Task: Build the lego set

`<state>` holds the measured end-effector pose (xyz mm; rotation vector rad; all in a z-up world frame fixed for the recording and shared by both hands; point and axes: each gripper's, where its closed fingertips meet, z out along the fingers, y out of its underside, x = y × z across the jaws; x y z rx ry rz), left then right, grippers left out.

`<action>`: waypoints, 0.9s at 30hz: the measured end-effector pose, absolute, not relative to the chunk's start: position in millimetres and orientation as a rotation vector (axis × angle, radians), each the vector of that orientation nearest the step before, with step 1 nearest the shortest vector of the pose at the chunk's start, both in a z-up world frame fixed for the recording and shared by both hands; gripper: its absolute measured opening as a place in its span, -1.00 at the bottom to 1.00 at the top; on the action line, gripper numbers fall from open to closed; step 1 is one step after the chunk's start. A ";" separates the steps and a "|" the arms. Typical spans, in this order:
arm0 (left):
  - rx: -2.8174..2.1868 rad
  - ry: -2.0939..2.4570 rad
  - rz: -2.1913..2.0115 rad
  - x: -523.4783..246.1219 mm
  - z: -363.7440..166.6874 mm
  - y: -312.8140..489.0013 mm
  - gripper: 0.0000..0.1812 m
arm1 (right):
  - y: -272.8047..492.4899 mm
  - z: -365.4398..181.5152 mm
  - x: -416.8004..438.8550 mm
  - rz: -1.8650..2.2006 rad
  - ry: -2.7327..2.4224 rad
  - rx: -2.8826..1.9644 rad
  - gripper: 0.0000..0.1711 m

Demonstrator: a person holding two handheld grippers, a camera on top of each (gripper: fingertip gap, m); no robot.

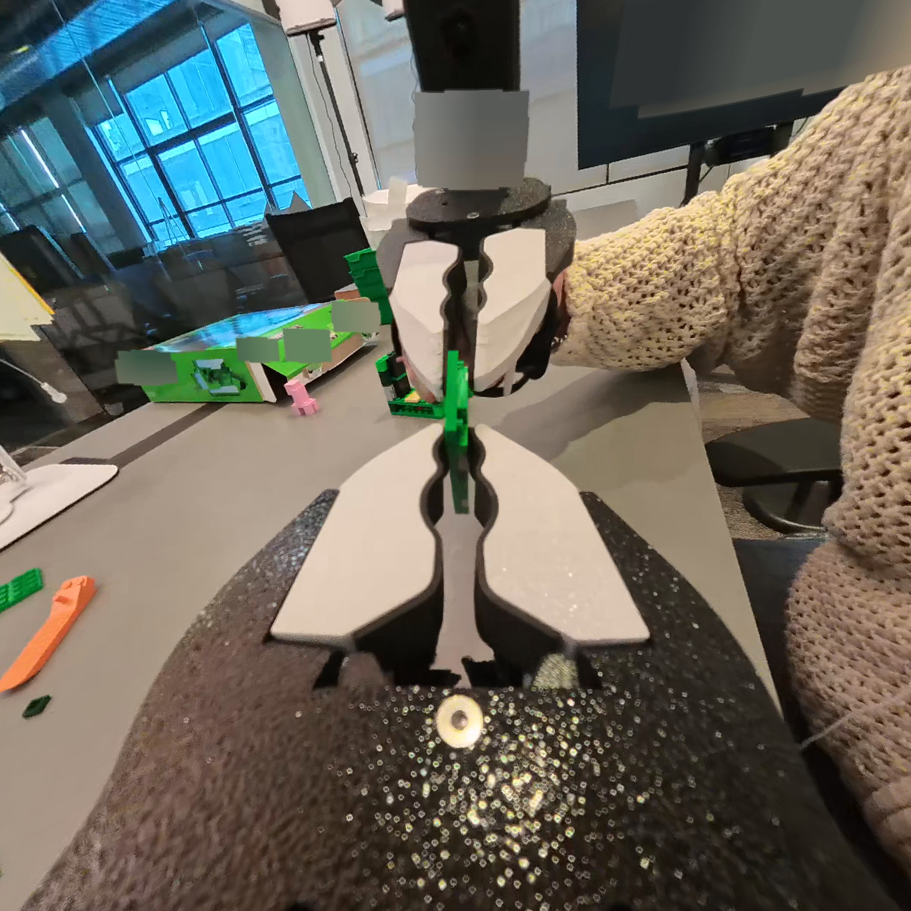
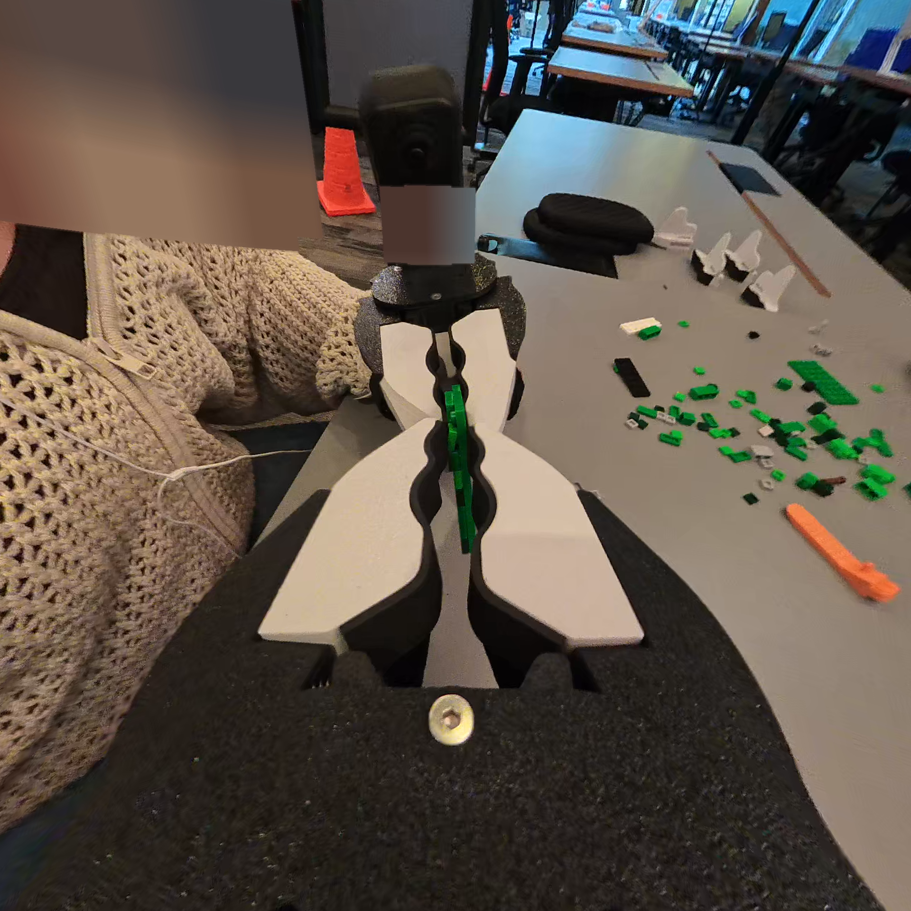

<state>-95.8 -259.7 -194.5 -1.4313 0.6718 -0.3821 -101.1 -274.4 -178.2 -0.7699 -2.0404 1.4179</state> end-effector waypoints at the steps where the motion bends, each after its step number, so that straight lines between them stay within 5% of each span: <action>1: -1.425 0.674 -0.384 -95.6 -193.9 -260.6 -0.94 | -275.5 -177.4 -100.9 1.409 -2.034 -0.750 -0.92; 27: -1.407 0.704 -0.503 -86.6 -194.4 -267.8 -0.94 | -281.3 -179.0 -94.5 1.413 -2.096 -0.725 -0.92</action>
